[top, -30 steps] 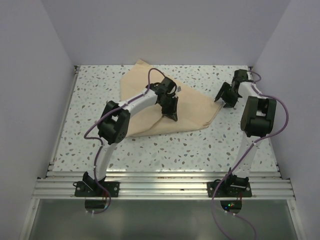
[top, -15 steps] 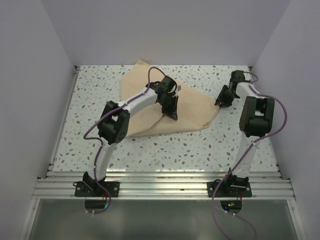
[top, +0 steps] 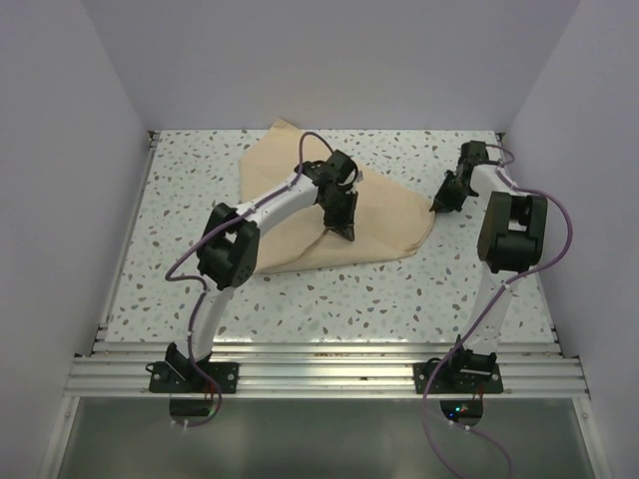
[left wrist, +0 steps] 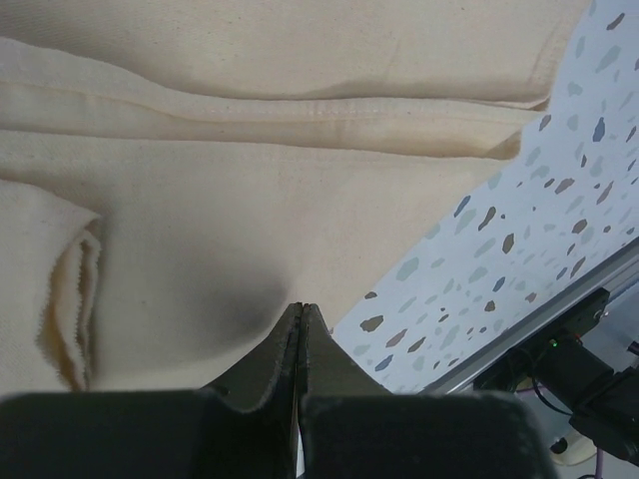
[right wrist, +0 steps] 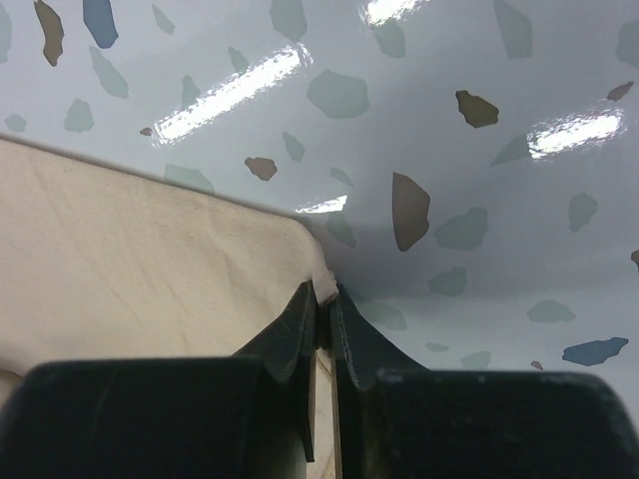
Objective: Prepare the surgical pack
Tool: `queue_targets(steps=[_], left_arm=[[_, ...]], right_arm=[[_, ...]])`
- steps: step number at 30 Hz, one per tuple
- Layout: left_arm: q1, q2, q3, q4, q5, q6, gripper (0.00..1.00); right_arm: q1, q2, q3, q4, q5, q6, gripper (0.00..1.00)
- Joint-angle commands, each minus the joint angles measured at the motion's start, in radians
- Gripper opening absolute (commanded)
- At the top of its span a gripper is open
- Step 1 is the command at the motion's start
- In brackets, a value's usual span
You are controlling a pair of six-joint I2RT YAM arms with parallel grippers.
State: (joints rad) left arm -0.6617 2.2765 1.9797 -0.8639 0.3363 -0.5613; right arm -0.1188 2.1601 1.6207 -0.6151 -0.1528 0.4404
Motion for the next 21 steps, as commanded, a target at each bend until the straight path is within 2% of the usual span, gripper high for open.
queue_targets(steps=[1,11,21], left_arm=[[-0.030,0.015,0.057,-0.027,0.018,-0.020,0.00],[-0.036,0.126,0.054,-0.092,-0.043,-0.029,0.00],[-0.027,0.175,0.062,-0.107,-0.094,-0.017,0.00]], right_arm=[[0.005,0.009,-0.016,-0.018,-0.005,-0.006,0.00],[0.036,-0.077,-0.016,-0.023,-0.050,0.003,0.00],[0.142,-0.293,-0.059,0.043,-0.065,0.087,0.00]])
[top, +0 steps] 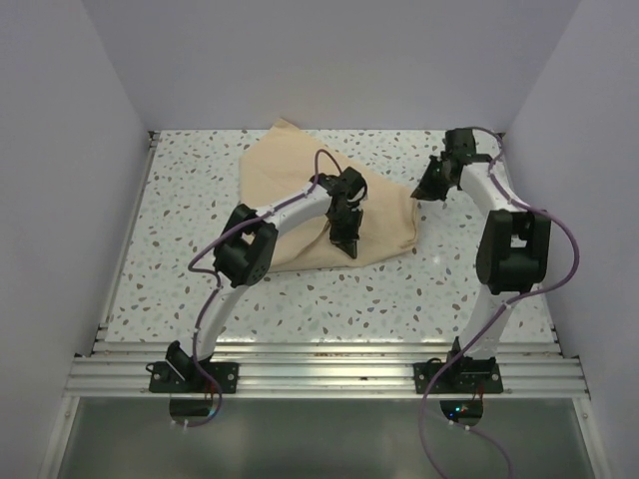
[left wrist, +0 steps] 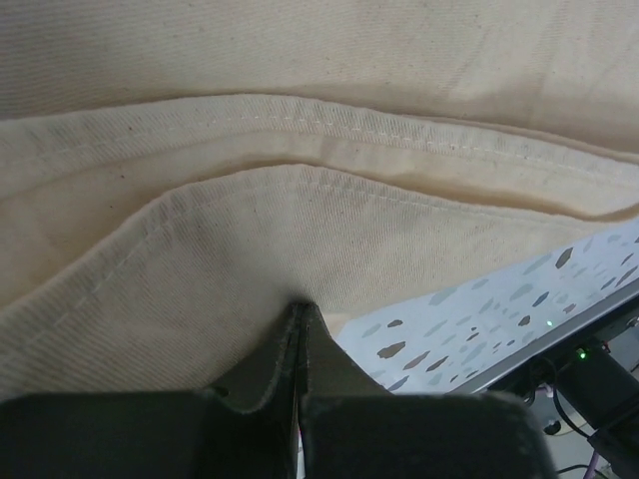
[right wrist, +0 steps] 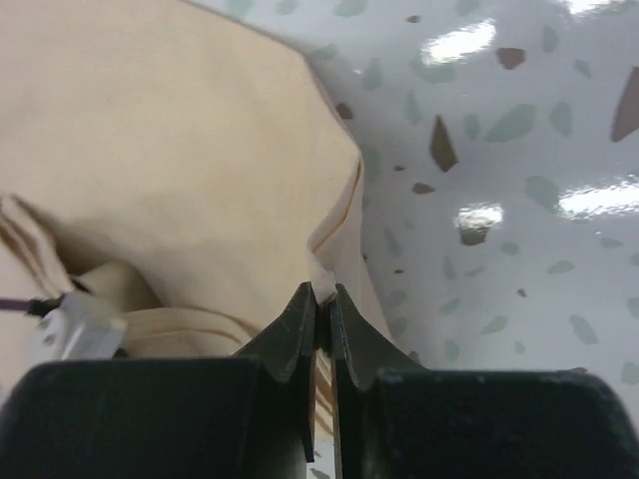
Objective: Prepare the surgical pack
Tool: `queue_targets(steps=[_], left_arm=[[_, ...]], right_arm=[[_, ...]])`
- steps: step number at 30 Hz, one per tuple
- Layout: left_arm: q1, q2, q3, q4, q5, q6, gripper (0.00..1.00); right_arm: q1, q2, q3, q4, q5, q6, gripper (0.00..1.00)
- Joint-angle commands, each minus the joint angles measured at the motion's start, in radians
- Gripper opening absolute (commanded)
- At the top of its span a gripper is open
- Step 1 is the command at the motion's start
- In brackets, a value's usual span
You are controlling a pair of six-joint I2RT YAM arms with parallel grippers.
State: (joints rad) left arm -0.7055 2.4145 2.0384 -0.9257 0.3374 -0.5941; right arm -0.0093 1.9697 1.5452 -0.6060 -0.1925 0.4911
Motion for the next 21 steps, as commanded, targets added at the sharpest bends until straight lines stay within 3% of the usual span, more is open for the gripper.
queue_targets(steps=[1,11,21], left_arm=[[0.017,0.034,-0.004,-0.042,-0.101,0.019,0.00],[0.021,-0.003,-0.067,-0.002,-0.107,0.022,0.00],[0.029,-0.089,-0.096,0.059,-0.084,0.020,0.00]], right_arm=[[0.035,-0.129,0.026,0.032,-0.028,0.043,0.00],[0.101,-0.141,0.205,-0.043,-0.158,0.038,0.00],[0.163,-0.155,0.230,-0.031,-0.219,0.024,0.00]])
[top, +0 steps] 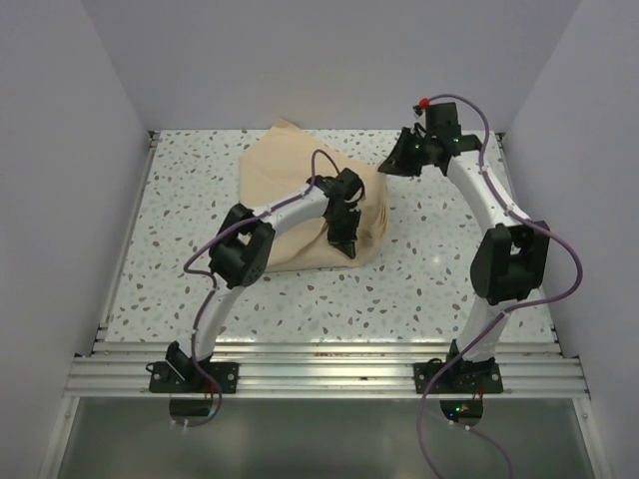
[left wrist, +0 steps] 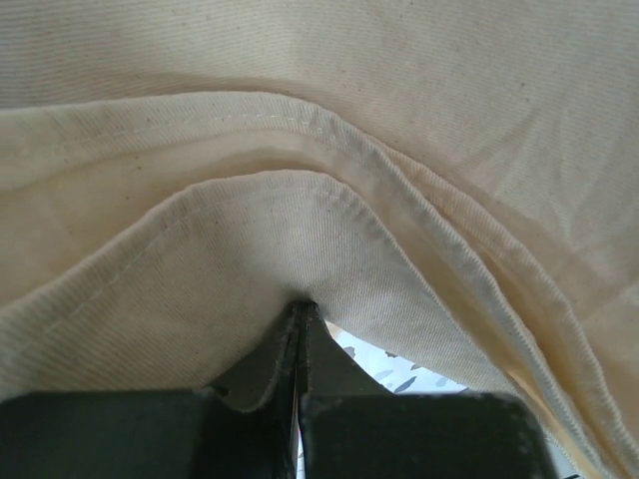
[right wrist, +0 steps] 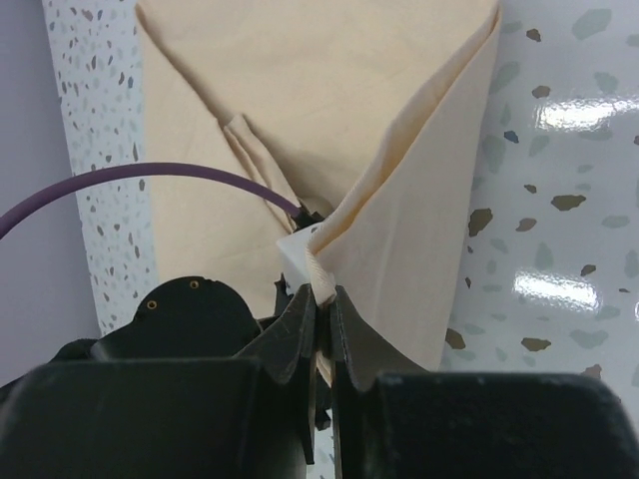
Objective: Prepare the surgical pack
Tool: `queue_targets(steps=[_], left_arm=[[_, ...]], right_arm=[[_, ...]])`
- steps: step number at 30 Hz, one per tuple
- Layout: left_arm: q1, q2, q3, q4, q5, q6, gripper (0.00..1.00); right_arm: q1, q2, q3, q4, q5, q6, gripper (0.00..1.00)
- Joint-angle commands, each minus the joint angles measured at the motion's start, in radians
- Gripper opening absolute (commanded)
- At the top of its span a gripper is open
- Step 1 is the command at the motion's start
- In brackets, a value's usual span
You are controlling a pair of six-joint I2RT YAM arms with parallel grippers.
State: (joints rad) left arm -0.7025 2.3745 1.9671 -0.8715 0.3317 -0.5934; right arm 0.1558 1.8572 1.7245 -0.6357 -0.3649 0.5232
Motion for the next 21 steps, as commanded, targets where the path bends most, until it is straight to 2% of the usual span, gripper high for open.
queue_targets(steps=[1,7,12,15,17,21], left_arm=[[0.026,-0.073,-0.024,0.011,-0.071,0.020,0.00],[0.049,-0.211,-0.028,0.016,-0.057,0.023,0.06],[0.106,-0.349,-0.117,0.013,-0.095,0.033,0.09],[0.167,-0.415,-0.230,0.022,-0.091,0.044,0.06],[0.193,-0.426,-0.284,0.066,-0.039,0.055,0.03],[0.184,-0.387,-0.254,0.112,-0.007,0.044,0.00]], right_arm=[[-0.002,-0.039,0.053,-0.005,-0.048,-0.011,0.00],[0.001,-0.023,0.099,-0.027,-0.066,-0.035,0.00],[0.013,0.000,0.142,-0.041,-0.074,-0.043,0.00],[0.036,0.013,0.170,-0.061,-0.063,-0.058,0.00],[0.056,0.016,0.178,-0.061,-0.060,-0.058,0.00],[0.086,0.017,0.193,-0.071,-0.057,-0.078,0.00]])
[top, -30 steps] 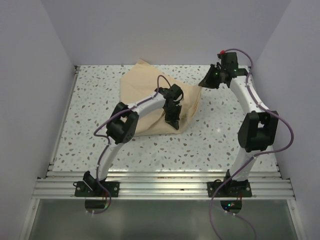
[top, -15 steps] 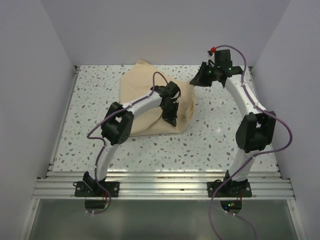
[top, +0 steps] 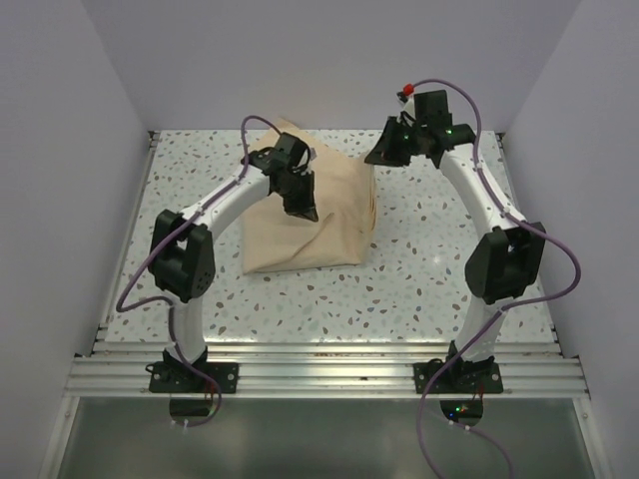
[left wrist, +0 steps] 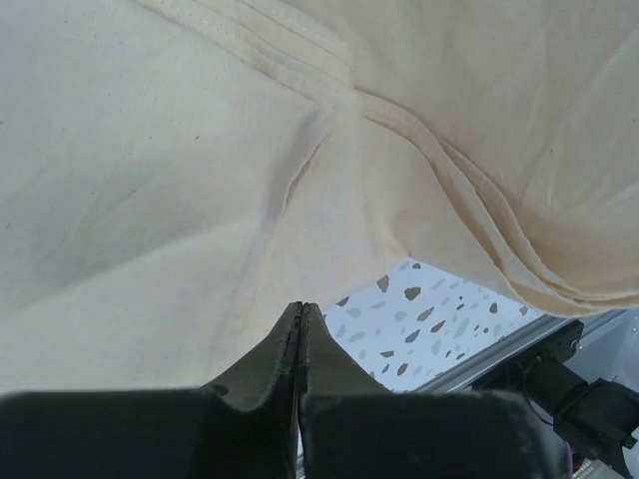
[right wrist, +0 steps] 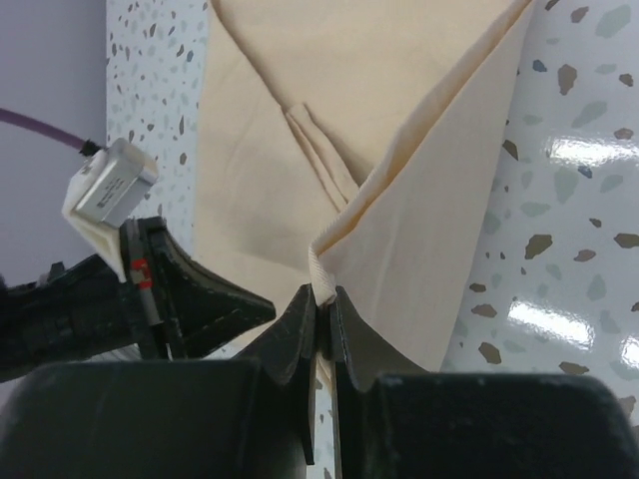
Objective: Prepare the surgical pack
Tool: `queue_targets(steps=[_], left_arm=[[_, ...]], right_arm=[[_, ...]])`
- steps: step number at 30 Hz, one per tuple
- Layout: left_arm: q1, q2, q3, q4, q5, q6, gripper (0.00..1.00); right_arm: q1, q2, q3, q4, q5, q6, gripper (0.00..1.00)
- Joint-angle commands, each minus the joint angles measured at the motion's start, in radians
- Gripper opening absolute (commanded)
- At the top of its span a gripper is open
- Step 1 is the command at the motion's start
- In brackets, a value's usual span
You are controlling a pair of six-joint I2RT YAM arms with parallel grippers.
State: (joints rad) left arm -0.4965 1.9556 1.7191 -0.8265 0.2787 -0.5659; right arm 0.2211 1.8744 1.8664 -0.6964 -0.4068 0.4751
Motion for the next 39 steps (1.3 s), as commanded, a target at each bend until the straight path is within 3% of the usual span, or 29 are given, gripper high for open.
queue_targets(steps=[1,11,25,39], left_arm=[[-0.022,0.054,0.002,0.066,0.025,0.014,0.00],[-0.017,0.166,0.008,0.109,0.054,-0.011,0.00],[-0.013,0.160,-0.092,0.196,0.056,-0.026,0.00],[0.026,-0.072,-0.145,0.099,-0.012,-0.054,0.00]], right_arm=[[0.035,-0.001,0.053,-0.011,-0.020,-0.035,0.00],[0.116,0.002,0.074,-0.003,-0.050,-0.015,0.00],[0.268,0.048,0.149,0.015,-0.066,0.060,0.00],[0.277,0.057,0.195,-0.048,-0.010,0.003,0.00]])
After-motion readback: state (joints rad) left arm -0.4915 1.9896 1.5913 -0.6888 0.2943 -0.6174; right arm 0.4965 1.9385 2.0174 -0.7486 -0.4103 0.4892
